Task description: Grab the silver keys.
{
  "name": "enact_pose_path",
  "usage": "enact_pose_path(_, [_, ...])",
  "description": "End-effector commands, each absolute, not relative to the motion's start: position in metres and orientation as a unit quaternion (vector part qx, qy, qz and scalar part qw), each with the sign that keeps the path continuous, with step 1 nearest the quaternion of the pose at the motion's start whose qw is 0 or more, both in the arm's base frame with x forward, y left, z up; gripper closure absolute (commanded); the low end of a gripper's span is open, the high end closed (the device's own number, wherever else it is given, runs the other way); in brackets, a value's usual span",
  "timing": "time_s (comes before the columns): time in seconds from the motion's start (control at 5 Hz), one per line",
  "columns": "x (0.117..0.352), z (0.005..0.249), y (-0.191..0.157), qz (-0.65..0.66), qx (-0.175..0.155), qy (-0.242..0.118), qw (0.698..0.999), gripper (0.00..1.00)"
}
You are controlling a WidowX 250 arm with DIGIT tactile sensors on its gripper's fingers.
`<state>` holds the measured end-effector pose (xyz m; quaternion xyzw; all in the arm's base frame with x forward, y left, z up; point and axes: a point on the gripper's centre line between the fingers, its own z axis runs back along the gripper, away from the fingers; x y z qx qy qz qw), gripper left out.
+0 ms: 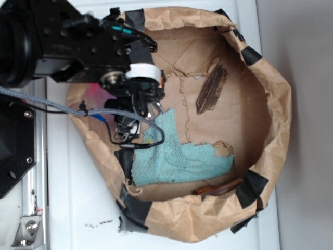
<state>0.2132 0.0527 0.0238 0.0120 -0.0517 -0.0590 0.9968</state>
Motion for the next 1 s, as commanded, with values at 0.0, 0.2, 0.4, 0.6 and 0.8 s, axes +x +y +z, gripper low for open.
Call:
enact_pose_path(0.0, [0.227, 0.015, 0.046, -0.028, 0.044, -0.102, 0.993, 0.00])
enact_pose_path(0.2, [0.238, 0.013, 0.043, -0.007, 0.048, -0.103, 0.993, 0.00])
enact_pose_path(0.4, [0.242, 0.013, 0.041, 0.000, 0.048, -0.104, 0.993, 0.00])
enact_pose_path(0.6, [0.248, 0.015, 0.038, 0.026, 0.040, -0.083, 0.995, 1.00])
enact_pose_path(0.8, [0.248, 0.017, 0.038, 0.026, 0.036, -0.082, 0.996, 1.00])
